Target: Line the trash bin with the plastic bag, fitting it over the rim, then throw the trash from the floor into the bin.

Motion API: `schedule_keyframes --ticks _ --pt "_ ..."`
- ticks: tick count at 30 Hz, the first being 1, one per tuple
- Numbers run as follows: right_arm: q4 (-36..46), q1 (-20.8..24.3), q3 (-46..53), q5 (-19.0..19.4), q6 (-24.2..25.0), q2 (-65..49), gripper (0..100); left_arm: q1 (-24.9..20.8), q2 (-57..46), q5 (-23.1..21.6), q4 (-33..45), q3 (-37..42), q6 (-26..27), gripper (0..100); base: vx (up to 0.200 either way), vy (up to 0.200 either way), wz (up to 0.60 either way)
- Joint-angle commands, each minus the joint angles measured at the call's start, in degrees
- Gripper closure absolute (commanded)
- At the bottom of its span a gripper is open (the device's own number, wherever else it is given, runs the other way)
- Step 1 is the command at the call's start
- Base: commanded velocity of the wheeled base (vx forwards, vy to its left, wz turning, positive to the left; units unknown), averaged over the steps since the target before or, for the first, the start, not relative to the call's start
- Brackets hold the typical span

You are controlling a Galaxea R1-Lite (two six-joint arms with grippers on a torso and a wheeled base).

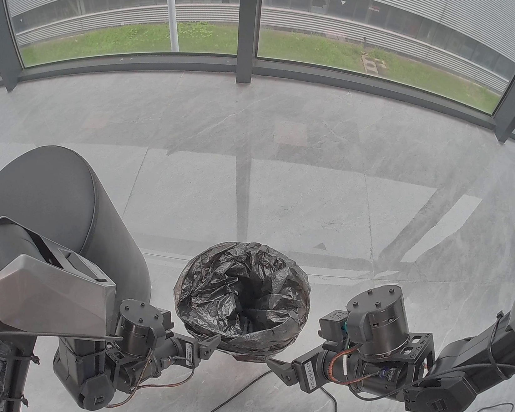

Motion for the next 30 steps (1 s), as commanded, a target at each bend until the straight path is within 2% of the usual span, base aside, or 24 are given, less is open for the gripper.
schedule_keyframes --ticks 1,16,30 --pt "0.0 0.0 0.0 0.0 0.0 0.1 0 0.3 1.9 0.0 0.0 -2.1 -0.1 0 0.000 0.000 0.00" --pt "0.0 0.1 0.1 0.0 0.1 0.1 0 0.3 5.2 0.9 0.0 -4.4 -0.3 0 0.000 0.000 0.00" --pt "0.0 0.1 0.2 0.0 0.1 0.1 0 -0.1 6.5 0.8 0.0 -1.0 -0.3 0 0.000 0.000 0.00"
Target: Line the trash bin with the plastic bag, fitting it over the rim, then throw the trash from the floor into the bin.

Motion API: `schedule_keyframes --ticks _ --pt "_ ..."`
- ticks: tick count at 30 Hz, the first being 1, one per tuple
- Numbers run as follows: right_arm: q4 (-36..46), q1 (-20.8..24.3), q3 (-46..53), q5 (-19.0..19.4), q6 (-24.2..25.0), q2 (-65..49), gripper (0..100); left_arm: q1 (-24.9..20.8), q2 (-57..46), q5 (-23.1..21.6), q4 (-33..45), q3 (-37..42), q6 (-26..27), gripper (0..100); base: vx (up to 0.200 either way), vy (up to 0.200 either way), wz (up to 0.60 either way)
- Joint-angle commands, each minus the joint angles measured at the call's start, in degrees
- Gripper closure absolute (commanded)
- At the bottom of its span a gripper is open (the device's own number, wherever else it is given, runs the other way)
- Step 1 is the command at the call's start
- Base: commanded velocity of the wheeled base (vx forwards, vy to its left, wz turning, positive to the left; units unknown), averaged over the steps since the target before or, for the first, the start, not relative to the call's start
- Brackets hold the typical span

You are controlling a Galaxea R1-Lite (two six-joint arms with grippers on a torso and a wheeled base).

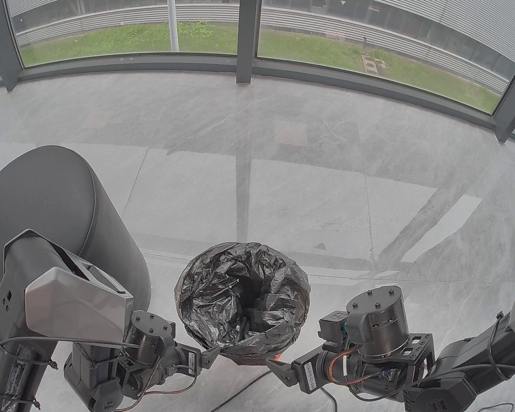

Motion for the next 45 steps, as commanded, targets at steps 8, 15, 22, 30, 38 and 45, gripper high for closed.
schedule_keyframes --ticks 8,15,22,30,38,45 --pt "0.0 0.0 0.1 0.0 0.0 0.0 0 0.6 -0.4 0.1 -0.1 0.9 -0.3 0 0.000 0.000 0.00" --pt "0.0 0.0 0.1 0.0 0.0 0.0 0 0.6 -4.3 0.1 -0.2 2.8 -0.3 0 0.000 0.000 0.00" --pt "0.0 0.1 0.0 -0.1 0.0 -0.4 0 0.5 -7.8 0.0 -0.4 4.4 -0.3 0 0.000 0.000 0.00" --pt "0.0 0.1 0.1 -0.3 1.0 -0.9 0 0.7 -8.6 0.3 -2.1 -13.9 -3.2 0 0.000 0.000 0.00" --pt "0.1 -0.6 3.3 -0.7 1.1 -5.0 0 6.1 -7.2 1.3 7.6 -29.2 -19.1 0 0.000 0.000 0.00" --pt "0.1 -3.2 6.3 -0.5 1.1 -8.3 0 9.6 -9.1 3.2 20.3 -32.7 -26.9 0 0.000 0.000 0.00"
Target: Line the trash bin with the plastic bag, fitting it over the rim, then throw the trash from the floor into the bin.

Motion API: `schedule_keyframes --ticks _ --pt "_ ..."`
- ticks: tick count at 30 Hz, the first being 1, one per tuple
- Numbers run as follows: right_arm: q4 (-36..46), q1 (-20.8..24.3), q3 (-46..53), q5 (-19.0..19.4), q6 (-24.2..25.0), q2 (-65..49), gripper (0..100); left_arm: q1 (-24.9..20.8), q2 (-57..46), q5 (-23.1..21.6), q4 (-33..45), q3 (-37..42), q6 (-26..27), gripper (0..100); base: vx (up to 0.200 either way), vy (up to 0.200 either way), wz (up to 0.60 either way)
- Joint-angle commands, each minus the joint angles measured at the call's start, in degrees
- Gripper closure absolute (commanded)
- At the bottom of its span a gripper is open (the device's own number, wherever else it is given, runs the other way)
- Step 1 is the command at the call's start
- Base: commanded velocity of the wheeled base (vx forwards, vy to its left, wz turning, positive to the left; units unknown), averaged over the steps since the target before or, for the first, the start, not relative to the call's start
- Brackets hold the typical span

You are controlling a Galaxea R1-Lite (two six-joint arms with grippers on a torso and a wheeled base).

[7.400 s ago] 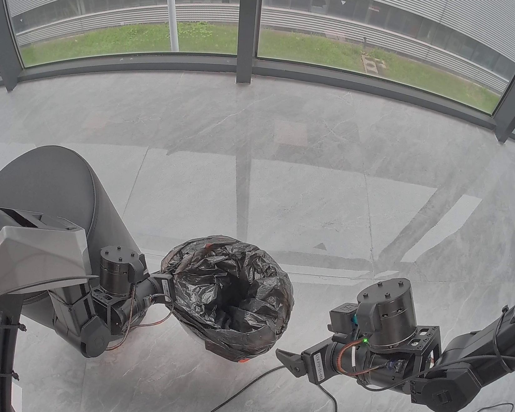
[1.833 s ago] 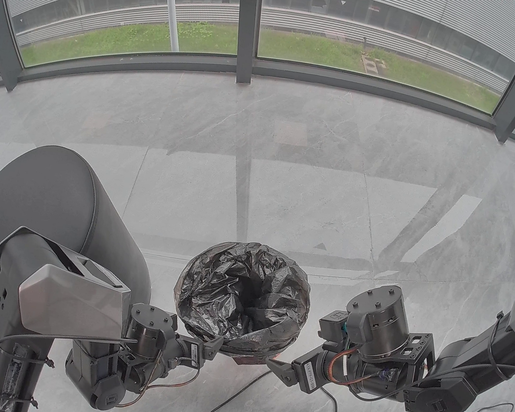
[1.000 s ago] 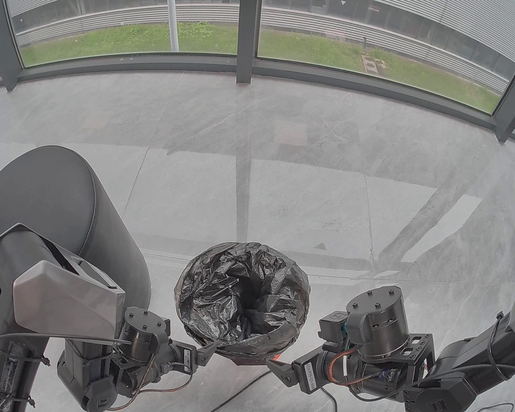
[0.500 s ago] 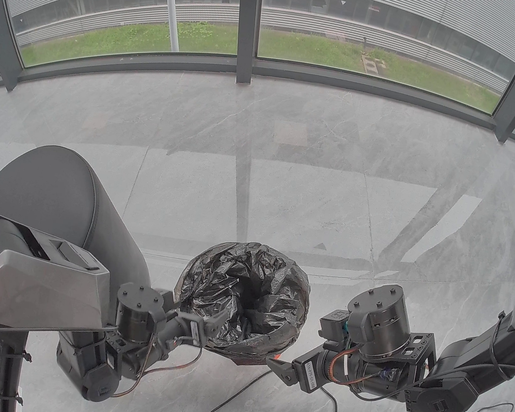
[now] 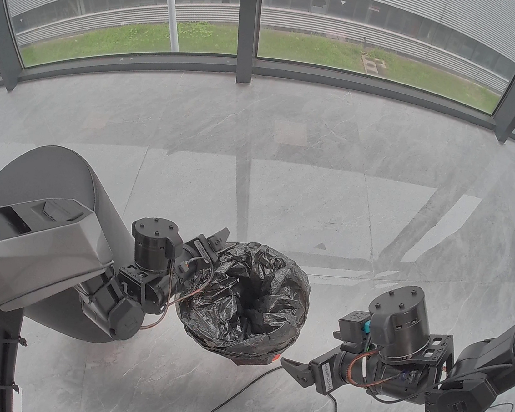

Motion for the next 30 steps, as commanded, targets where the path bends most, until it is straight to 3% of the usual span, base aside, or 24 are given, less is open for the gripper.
schedule_keyframes --ticks 1,5,14,22,30 --pt "0.0 -2.4 3.0 0.2 0.1 -4.6 0 3.7 -2.2 1.0 7.4 -4.2 -6.0 0 0.000 0.000 0.00" --pt "0.0 -3.3 3.3 0.3 0.1 -5.5 0 3.7 -3.1 1.0 12.8 -5.8 -11.1 0 0.000 0.000 0.00" --pt "0.0 -3.6 6.4 0.5 0.1 -8.5 0 2.9 -3.5 1.0 18.3 -10.3 -15.9 0 0.000 0.000 0.00" --pt "0.0 -6.0 8.5 0.7 0.0 -11.0 0 -0.1 -7.9 0.8 29.4 -10.7 -25.4 0 0.000 0.000 0.00" --pt "0.3 -6.9 11.0 0.7 0.0 -13.5 0 0.0 -7.9 -0.3 35.4 -10.8 -26.5 0 0.000 0.000 0.00"
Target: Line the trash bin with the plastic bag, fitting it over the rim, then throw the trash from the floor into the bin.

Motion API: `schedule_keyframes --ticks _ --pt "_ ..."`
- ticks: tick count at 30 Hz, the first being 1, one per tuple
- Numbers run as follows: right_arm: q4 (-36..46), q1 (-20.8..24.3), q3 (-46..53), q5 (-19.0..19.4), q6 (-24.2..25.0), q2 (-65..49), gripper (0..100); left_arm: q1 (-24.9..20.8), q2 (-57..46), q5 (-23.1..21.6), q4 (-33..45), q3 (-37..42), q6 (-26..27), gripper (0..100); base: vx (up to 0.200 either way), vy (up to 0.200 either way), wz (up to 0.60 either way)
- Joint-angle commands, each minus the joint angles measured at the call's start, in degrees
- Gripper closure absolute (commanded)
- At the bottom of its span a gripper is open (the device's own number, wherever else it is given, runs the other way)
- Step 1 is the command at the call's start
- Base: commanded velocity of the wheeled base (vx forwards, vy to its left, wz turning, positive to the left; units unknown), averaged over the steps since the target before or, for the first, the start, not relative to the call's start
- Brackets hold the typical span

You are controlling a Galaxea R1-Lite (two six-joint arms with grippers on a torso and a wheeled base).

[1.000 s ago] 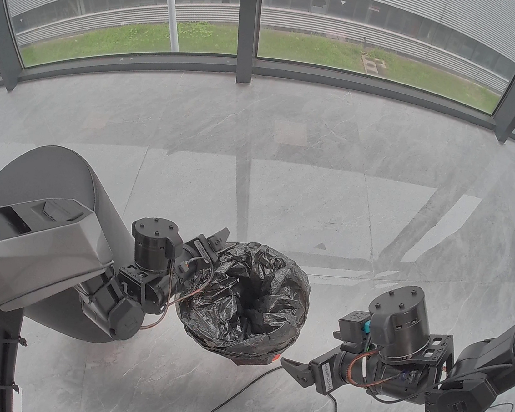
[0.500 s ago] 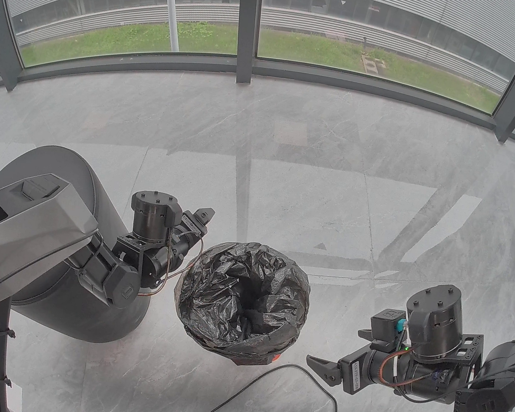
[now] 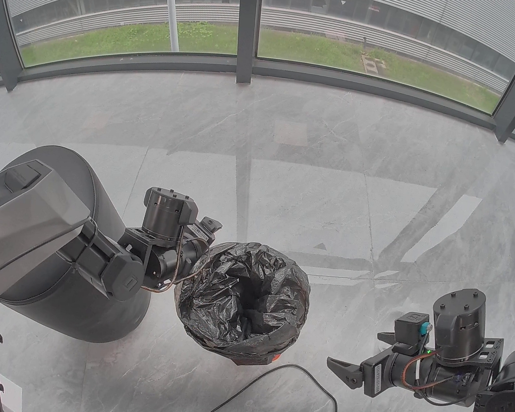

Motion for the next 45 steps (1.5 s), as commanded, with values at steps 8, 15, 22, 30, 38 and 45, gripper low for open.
schedule_keyframes --ticks 8,15,22,30,38,45 --pt "0.3 -4.0 6.2 1.1 -0.3 -6.0 0 -0.1 2.5 -0.5 0.0 -0.4 1.2 0 0.000 0.000 0.00" --pt "0.5 -6.9 6.9 2.1 -0.6 -8.6 0 0.8 5.0 -0.4 -3.1 -2.0 4.6 0 0.000 0.000 0.00" --pt "0.5 -7.7 6.5 2.5 -0.8 -8.2 0 0.9 7.6 -0.3 -3.2 -4.2 5.1 0 0.000 0.000 0.00" --pt "0.7 -7.8 6.6 2.6 -0.8 -8.0 0 1.4 9.5 -0.3 -3.2 -5.8 5.1 0 0.000 0.000 0.00" --pt "0.7 -7.8 6.6 3.3 -0.8 -7.6 0 1.8 10.1 -0.4 -3.9 -5.7 5.0 0 0.000 0.000 0.00" --pt "0.7 -8.0 6.8 3.3 -0.8 -7.6 0 1.8 10.6 -0.3 -4.8 -4.8 4.7 0 0.000 0.000 0.00"
